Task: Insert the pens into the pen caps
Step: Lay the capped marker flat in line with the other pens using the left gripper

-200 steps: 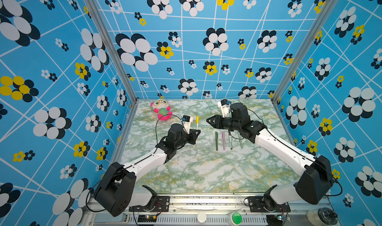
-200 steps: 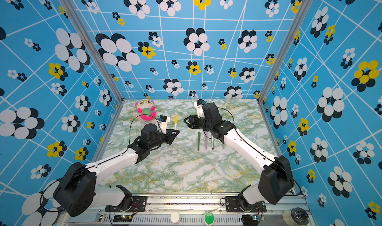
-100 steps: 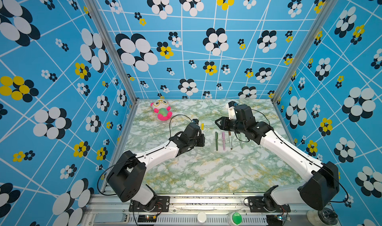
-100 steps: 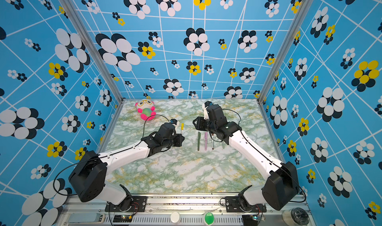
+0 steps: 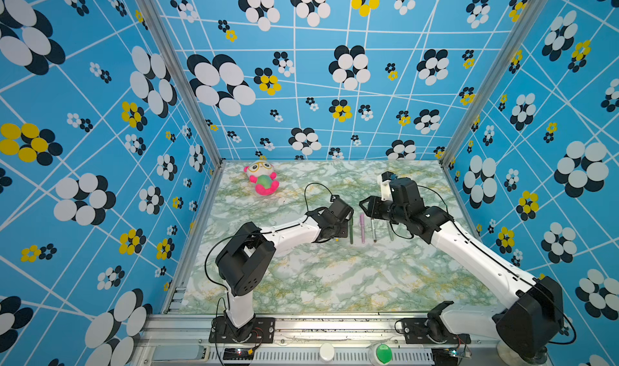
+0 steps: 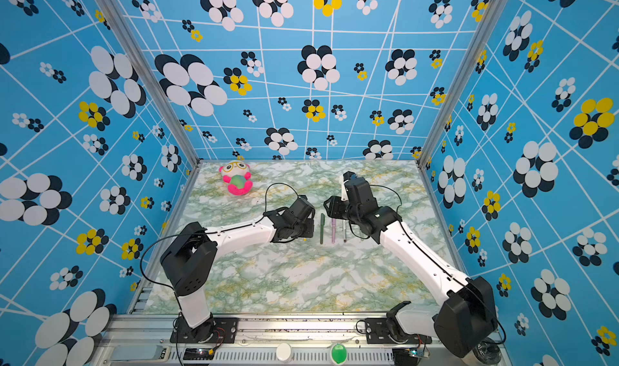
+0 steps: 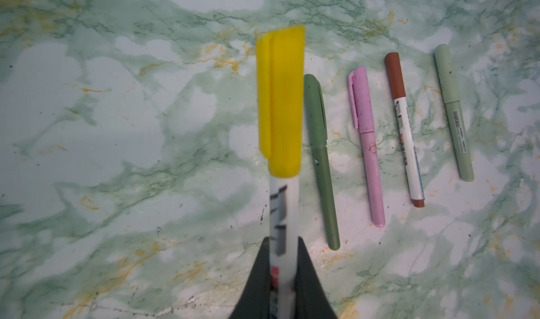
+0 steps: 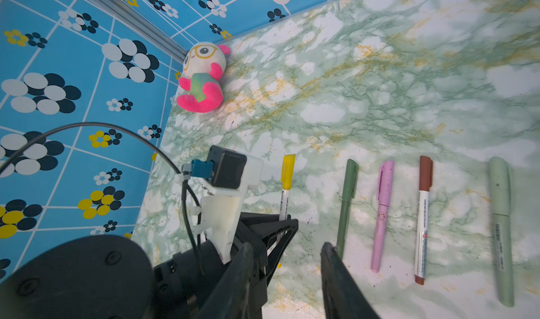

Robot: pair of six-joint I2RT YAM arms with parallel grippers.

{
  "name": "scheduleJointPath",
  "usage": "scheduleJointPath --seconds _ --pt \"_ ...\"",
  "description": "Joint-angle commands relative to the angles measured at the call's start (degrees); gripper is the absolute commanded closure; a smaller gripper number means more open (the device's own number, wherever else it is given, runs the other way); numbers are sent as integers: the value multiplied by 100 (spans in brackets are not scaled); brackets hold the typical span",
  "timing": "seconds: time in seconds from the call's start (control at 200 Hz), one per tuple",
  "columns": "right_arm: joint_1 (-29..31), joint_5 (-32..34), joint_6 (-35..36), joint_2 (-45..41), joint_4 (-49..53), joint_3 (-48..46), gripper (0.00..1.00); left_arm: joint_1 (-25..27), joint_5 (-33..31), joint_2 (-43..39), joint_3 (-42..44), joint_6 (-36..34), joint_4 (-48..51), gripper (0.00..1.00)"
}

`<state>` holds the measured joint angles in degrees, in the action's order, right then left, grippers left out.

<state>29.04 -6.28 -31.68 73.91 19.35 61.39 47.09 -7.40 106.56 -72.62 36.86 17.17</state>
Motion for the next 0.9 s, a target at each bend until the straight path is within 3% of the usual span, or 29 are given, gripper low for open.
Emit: scheduleJointPath --seconds 0.0,0.57,0.895 --pt "-73 38 52 -121 -111 -156 60 70 -296 326 -315 35 446 100" --pt "-197 -126 -27 -260 -255 -443 60 122 -595 1004 -761 58 625 99" --pt "-208 -152 -62 -254 -307 -461 60 120 -568 1160 -789 101 559 92"
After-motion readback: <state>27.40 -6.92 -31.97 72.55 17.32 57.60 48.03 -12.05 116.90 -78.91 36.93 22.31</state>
